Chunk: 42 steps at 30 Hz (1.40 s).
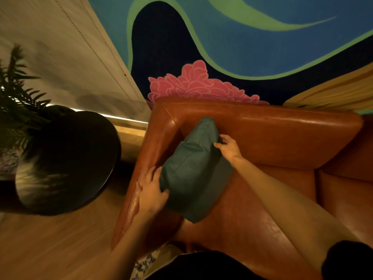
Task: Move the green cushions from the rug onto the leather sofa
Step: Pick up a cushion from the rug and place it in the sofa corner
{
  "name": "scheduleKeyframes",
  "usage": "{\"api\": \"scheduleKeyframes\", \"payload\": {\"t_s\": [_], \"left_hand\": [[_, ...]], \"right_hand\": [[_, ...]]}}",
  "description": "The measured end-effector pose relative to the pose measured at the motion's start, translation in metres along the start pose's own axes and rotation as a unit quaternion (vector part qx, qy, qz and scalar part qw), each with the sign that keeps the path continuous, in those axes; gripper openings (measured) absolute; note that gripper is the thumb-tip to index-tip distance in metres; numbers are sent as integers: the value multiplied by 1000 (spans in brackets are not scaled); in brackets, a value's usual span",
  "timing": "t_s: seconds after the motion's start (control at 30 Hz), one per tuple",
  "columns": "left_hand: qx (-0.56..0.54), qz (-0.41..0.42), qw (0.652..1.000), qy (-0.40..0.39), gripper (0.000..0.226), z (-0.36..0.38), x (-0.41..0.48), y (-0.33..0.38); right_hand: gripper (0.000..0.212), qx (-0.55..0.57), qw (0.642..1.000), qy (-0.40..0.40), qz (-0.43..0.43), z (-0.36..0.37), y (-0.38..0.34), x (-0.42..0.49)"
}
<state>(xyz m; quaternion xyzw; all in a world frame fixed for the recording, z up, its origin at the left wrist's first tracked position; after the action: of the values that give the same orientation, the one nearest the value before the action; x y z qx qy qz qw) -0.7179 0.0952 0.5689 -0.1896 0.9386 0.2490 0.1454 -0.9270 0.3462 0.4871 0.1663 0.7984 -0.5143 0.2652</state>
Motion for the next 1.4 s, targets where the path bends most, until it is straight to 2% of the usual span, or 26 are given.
{"api": "scheduleKeyframes", "payload": {"t_s": [0.1, 0.2, 0.23, 0.3, 0.37, 0.6, 0.77, 0.9, 1.13, 1.27, 1.4], "left_hand": [[-68, 92, 991, 70, 67, -9, -4, 33], [-170, 166, 966, 99, 42, -13, -7, 54], [-205, 164, 960, 97, 33, -16, -9, 59], [-262, 140, 951, 85, 22, -20, -12, 67], [-311, 128, 939, 65, 15, -23, -17, 72], [-388, 166, 906, 29, 15, -42, -58, 73], [-426, 193, 883, 34, 13, -60, -103, 59], [-424, 227, 877, -2, 19, -59, -146, 41], [-405, 256, 872, -100, 20, -30, -236, 10], [-408, 270, 861, -136, 15, -7, -279, 14], [-379, 282, 865, -173, 12, 24, -331, 21]], "right_hand": [[39, 5, 1000, 10, -28, -11, 2, -33], [11, -6, 996, -4, -84, -17, -9, -63], [10, -10, 994, -15, -103, -17, -15, -74], [26, -1, 991, -37, -131, -16, -26, -98], [30, 12, 988, -48, -148, -14, -34, -123], [23, 74, 981, -49, -170, -1, -38, -226], [23, 94, 980, -12, -174, 15, -19, -302], [22, 94, 978, 17, -185, 31, 2, -360], [21, 83, 981, 63, -163, 47, 70, -459], [20, 61, 985, 68, -144, 45, 114, -499], [18, 53, 988, 95, -108, 26, 168, -541]]}}
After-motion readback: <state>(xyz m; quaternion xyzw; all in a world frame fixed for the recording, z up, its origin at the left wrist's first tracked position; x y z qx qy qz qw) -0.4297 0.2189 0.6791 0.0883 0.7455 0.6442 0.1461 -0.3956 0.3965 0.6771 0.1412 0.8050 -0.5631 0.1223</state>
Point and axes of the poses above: each hand's wrist, its own x-axis towards the middle knuckle, its own z-axis out of the palm, y = z × x, the point moved 7 cm from there along x, towards the middle knuckle, and after that the axes turned 5 degrees about z, right-handed, at the moved point
